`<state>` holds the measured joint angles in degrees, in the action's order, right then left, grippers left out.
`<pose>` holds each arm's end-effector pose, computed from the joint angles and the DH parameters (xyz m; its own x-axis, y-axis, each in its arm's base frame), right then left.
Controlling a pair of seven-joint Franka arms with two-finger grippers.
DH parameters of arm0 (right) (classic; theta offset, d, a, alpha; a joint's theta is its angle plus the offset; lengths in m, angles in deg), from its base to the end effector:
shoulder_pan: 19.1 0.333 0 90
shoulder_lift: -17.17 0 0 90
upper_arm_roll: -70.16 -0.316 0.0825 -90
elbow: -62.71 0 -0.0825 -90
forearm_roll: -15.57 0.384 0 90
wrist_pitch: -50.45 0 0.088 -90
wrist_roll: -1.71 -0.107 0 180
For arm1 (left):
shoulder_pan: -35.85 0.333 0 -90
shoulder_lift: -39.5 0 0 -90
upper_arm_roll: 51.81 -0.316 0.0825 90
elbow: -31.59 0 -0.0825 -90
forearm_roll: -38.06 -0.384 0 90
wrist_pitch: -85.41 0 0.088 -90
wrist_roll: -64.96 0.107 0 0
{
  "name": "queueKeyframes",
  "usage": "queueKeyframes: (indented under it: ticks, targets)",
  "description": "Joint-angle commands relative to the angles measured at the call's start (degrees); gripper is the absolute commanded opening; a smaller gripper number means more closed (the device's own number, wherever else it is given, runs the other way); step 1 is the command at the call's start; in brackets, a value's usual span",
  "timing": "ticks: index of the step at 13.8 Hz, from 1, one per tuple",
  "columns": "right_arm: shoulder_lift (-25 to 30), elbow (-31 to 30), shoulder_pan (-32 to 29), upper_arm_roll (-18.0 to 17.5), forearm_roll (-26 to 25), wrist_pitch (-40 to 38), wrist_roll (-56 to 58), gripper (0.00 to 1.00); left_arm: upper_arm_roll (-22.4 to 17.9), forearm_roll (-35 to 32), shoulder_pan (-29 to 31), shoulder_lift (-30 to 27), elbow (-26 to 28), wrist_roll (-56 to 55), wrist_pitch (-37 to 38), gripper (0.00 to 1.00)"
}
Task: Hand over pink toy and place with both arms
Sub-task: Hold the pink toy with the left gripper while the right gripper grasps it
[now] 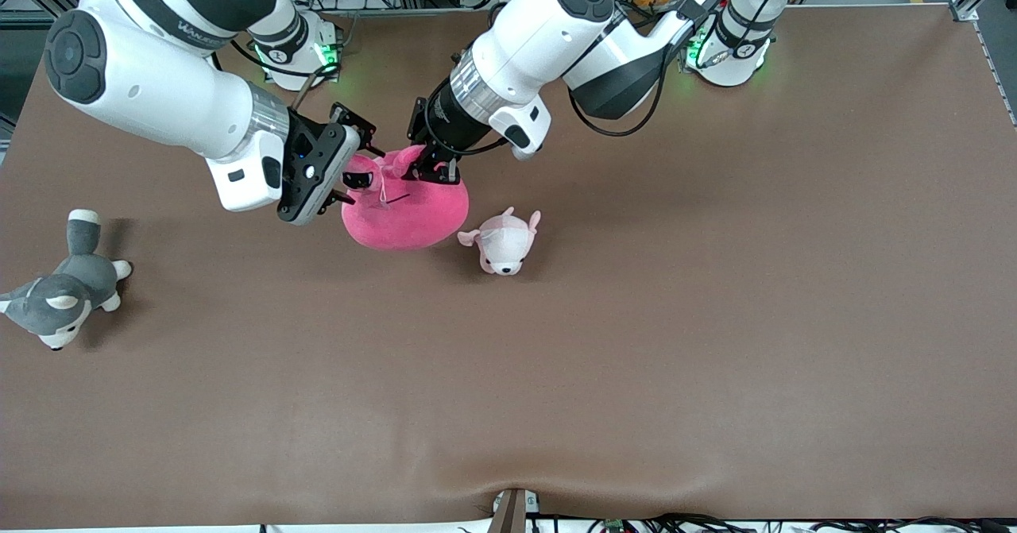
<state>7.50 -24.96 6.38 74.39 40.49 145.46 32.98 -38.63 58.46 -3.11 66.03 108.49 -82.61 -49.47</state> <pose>0.5525 0.2633 0.5618 0.6603 0.7314 0.1702 0.7303 -0.5727 -0.3724 0.4778 -0.5609 0.5327 -0.2926 0.7273 -0.6208 0.9522 0.2813 -0.1193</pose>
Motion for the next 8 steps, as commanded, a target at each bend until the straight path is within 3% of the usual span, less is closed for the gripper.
queueKeyframes:
  ticks: [1, 6, 7, 8]
  targets:
    - [0.5, -0.7, 0.4, 0.3, 1.1, -0.1, 0.6, 0.00, -0.5, -0.5, -0.8, 0.8, -1.5, -0.7, -1.1, 0.00]
    - [0.5, -0.7, -0.3, 0.4, 0.9, -0.5, 0.6, 0.00, -0.4, -0.5, -0.5, 0.7, -1.5, -0.7, -1.1, 0.00]
    - [0.6, -0.7, -0.4, 0.5, 0.9, -0.5, 0.7, 0.00, -0.4, -0.5, -0.2, 0.5, -1.5, -0.8, -1.1, 0.06]
    - [0.6, -0.7, -0.7, 0.6, 0.8, -0.6, 0.8, 0.00, -0.4, -0.4, -0.1, 0.2, -1.4, -1.1, -1.0, 0.55]
